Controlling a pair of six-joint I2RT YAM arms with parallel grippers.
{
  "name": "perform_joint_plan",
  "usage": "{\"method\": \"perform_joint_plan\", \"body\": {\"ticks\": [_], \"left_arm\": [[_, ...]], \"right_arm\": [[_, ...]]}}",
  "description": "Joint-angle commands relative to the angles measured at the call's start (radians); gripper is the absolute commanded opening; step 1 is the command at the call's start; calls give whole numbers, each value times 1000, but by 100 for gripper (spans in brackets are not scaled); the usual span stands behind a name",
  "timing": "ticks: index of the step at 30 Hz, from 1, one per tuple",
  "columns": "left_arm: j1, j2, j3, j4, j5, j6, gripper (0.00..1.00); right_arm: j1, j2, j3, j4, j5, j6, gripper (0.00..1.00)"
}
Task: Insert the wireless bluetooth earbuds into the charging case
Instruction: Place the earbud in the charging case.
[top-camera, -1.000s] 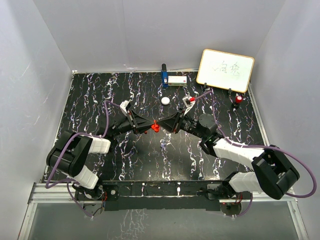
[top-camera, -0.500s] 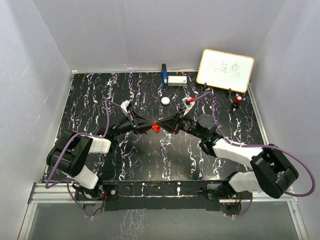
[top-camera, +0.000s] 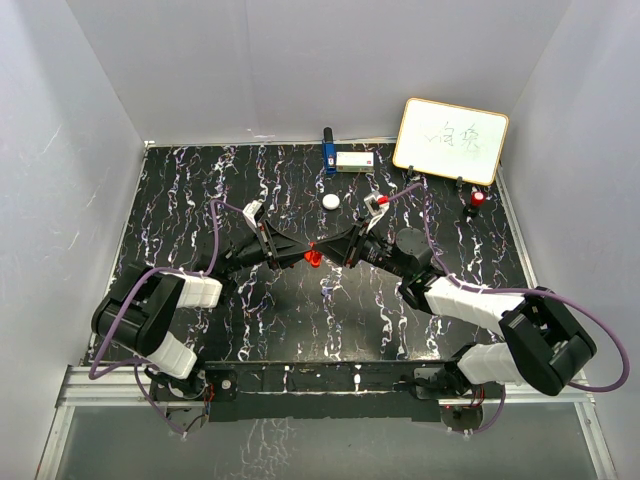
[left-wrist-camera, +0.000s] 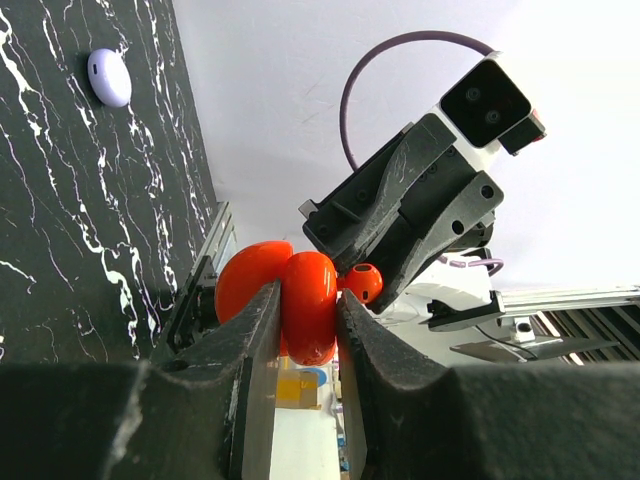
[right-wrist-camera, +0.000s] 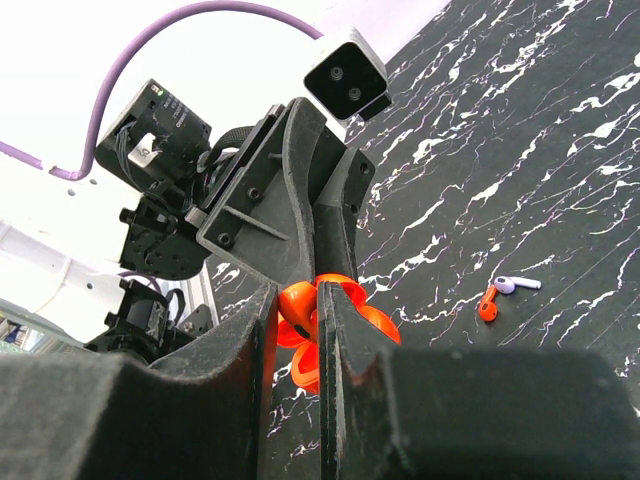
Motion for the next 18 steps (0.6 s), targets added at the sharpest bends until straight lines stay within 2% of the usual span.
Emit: {"method": "perform_joint_plan", "body": {"ticks": [1,18], "left_arm": [[-6,-54,33,49,17,8,0],[-7,-56,41,32,11,15,0]], "right_arm": [[-3,-3,-2,74,18,-19,0],[-3,0,-15,65,27,-34,0]]}}
